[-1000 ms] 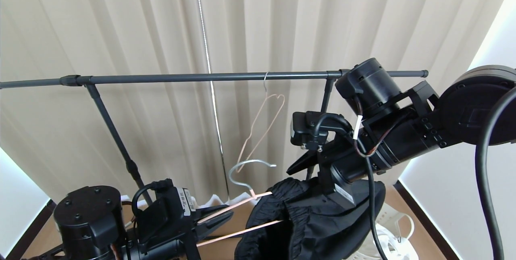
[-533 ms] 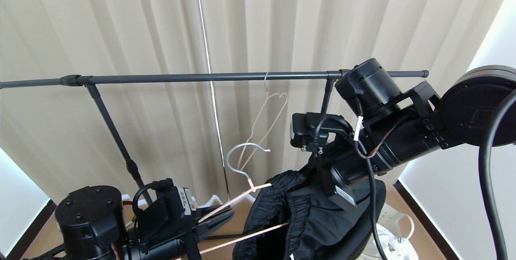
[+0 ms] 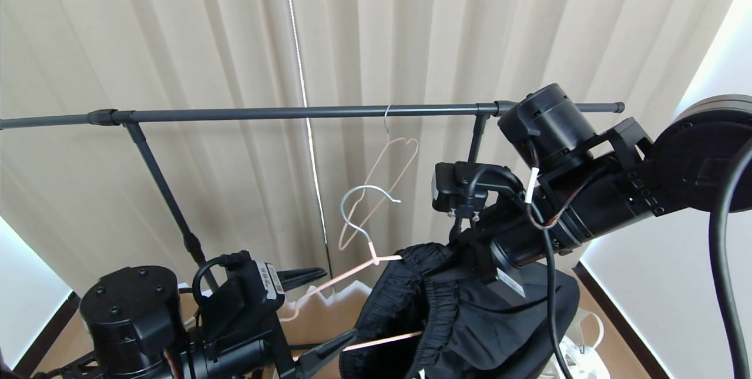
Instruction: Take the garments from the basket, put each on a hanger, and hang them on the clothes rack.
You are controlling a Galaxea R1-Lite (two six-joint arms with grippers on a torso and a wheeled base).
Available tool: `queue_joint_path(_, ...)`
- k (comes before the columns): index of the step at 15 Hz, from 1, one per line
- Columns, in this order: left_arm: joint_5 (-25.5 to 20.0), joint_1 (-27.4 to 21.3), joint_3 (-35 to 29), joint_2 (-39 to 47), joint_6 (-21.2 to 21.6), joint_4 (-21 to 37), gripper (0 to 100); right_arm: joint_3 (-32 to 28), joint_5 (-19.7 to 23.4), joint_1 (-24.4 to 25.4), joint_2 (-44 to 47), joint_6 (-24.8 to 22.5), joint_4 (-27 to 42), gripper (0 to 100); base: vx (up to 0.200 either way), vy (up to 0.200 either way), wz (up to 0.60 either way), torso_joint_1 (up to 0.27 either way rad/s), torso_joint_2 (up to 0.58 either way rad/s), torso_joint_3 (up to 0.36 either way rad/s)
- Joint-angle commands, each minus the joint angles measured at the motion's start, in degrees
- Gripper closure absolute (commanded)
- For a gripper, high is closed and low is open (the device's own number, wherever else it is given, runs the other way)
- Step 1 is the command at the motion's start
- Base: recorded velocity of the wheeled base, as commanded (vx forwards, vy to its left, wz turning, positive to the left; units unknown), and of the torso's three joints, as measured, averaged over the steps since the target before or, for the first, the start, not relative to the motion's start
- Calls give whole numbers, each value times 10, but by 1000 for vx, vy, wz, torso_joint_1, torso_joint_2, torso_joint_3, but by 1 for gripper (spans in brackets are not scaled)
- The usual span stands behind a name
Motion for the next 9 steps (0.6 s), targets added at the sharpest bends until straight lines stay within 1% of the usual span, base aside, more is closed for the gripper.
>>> queue_joint_path(1, -1, 13, -4, 0, -16, -11, 0, 24, -1, -11, -23, -1, -1, 100, 0, 0, 0, 0, 0, 0)
queue_joint_path(2, -2, 24, -8, 1, -33, -33, 0, 35, -1, -19, -34, -1, -1, 100, 0, 0, 0, 0, 0, 0)
queue_joint_path(4, -22, 52, -25, 0, -93, -67, 0, 50, -4, -32, -55, -1, -1, 100, 0, 0, 0, 0, 0, 0)
queue_joint_path(5, -27, 57, -28, -1, -105, -70, 0, 51, -7, -35, -58, -1, -1, 100, 0, 0, 0, 0, 0, 0)
queue_joint_path(6, -82, 109, -48, -6, -175, -71, 0, 57, -49, -44, -75, -1, -1, 100, 0, 0, 0, 0, 0, 0)
queue_joint_path(7, -115, 144, -62, -5, -205, -68, 0, 58, -74, -45, -80, -1, -1, 100, 0, 0, 0, 0, 0, 0)
queue_joint_path(8, -135, 171, -73, 0, -228, -56, 0, 58, -102, -45, -83, -1, -10, 100, 0, 0, 0, 0, 0, 0)
queue_joint_path(9, -137, 181, -80, 9, -231, -34, 0, 64, -128, -45, -84, -1, -32, 100, 0, 0, 0, 0, 0, 0)
